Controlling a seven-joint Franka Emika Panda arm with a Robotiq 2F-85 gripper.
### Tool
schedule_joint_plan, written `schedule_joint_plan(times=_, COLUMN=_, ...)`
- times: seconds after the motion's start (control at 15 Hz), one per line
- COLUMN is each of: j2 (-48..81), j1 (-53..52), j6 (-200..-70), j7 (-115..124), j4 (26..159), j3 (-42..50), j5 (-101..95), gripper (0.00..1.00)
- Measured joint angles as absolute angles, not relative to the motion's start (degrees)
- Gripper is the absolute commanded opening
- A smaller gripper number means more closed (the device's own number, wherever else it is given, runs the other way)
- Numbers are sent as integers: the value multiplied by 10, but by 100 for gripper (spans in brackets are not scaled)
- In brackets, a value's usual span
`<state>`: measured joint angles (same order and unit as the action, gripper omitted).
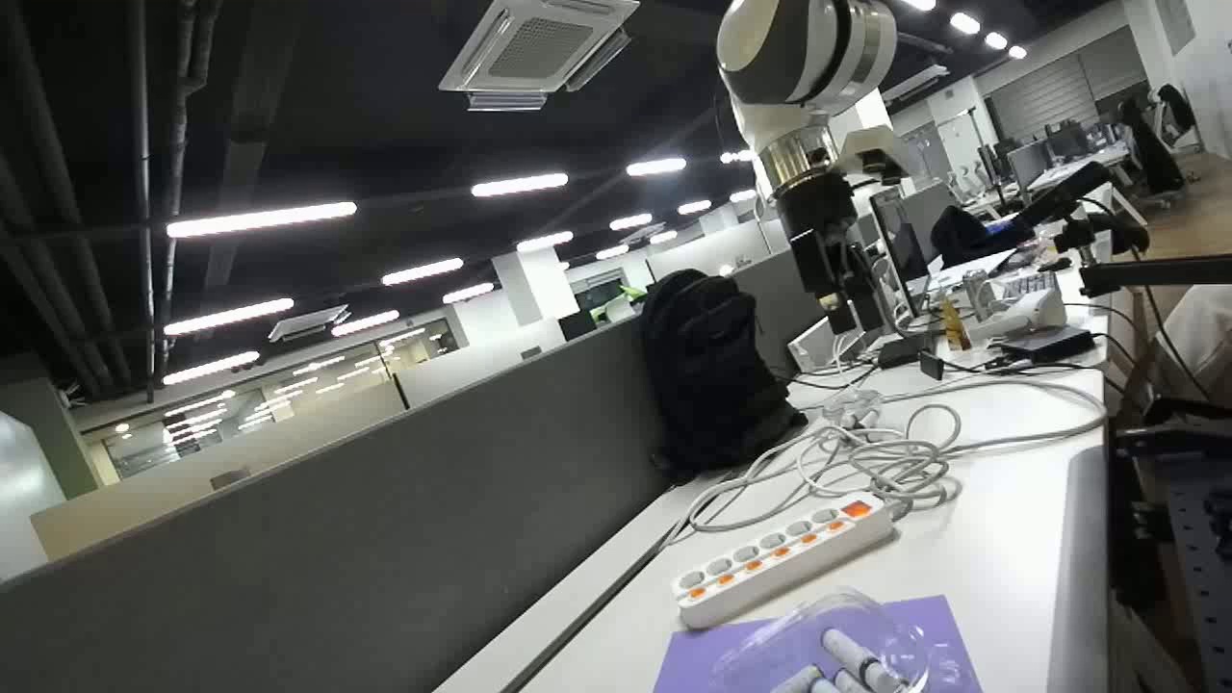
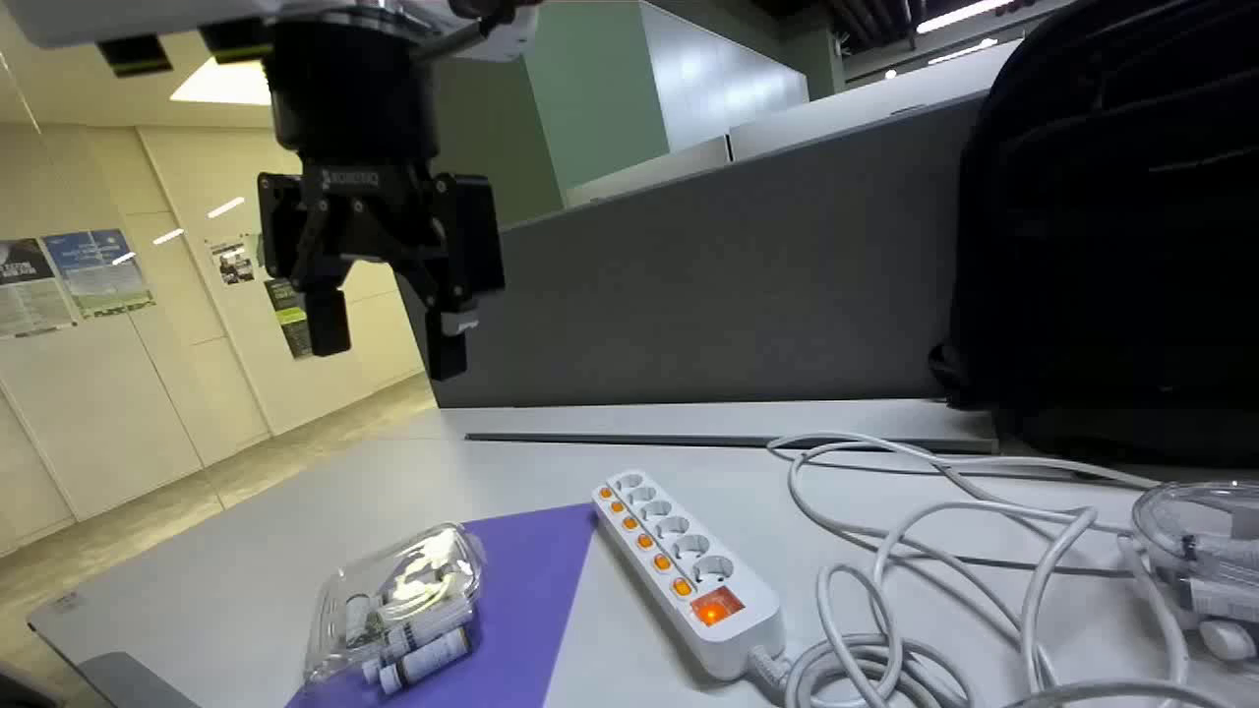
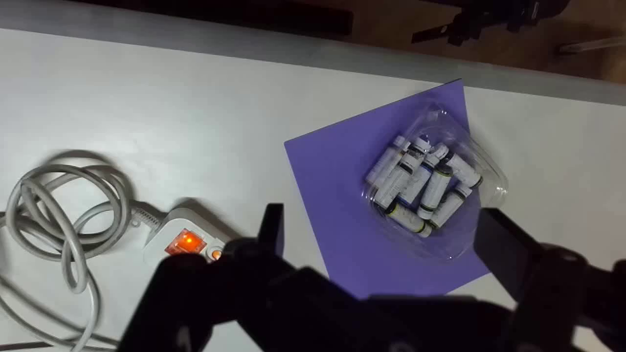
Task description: Turn on the first switch next to the main switch on the adapter
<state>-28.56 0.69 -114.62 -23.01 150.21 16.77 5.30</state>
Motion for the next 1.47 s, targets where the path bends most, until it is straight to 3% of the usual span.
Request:
schedule_joint_plan(times=0.93, j2=-285, j1=8, j6=-1148, j7=-231, j4=1502, j3=165, j5=53, gripper=100)
schedule_joint_plan(times=1.2, j2=-257, j1=28, j6=-1264, j7=-219, j4=1508, j3=135, j5=34, gripper=100)
schedule_joint_plan(times=1.27, j2=-240, j1=32, j6=-1306, j7=-211, j4=1509, j3=127, j5=24, gripper=75)
schedule_joint_plan(times=1.33, j2=-218, j1=37, j6=-1353, j7=-199, j4=1510, j3=119, j5=10, gripper=75)
schedule_joint_plan(times=1.47, j2=-167, j1=49, j6=-1442, j7=-166, j4=1510, j3=101, j5=-24, gripper=60)
